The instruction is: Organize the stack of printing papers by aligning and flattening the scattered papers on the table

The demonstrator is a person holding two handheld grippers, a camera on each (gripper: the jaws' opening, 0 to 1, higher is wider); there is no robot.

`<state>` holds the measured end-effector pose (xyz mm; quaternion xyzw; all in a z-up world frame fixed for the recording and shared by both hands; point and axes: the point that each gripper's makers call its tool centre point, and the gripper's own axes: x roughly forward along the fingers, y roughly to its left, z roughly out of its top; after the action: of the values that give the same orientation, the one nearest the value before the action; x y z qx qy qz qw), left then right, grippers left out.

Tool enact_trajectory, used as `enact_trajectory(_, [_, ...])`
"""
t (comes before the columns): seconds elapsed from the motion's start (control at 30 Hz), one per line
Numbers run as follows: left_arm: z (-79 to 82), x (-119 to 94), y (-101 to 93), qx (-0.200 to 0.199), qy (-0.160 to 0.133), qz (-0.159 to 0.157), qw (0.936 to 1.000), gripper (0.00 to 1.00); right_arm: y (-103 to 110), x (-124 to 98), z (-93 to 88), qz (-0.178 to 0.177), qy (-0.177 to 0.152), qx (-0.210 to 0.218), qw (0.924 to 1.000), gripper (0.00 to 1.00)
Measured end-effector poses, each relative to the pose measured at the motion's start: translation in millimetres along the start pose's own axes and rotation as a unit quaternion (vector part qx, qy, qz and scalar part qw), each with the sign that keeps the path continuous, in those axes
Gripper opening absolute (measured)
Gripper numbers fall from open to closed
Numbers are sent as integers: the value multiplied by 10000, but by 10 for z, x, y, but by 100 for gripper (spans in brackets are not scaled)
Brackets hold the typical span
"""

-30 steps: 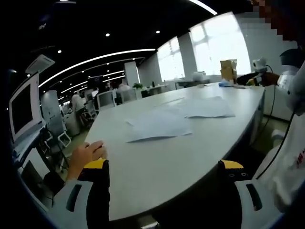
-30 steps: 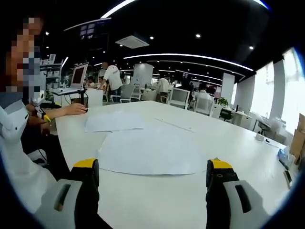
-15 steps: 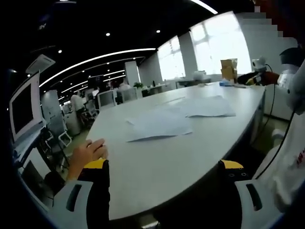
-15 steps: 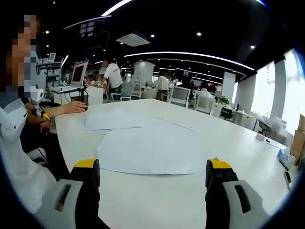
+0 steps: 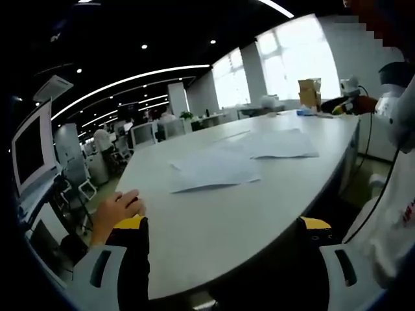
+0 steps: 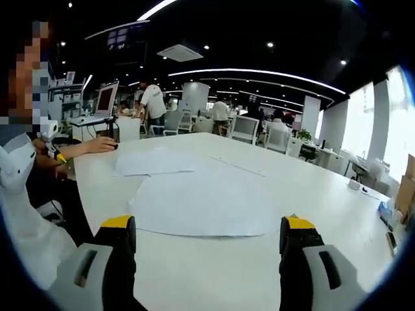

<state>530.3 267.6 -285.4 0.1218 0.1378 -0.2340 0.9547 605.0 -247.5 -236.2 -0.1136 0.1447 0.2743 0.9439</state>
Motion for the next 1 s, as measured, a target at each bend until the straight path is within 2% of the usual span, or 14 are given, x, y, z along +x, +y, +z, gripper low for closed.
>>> enact_trajectory(1.0, [-36,-3,32,12,55,-12,10000,96,-20,122,-14,49,134,3,9999,86])
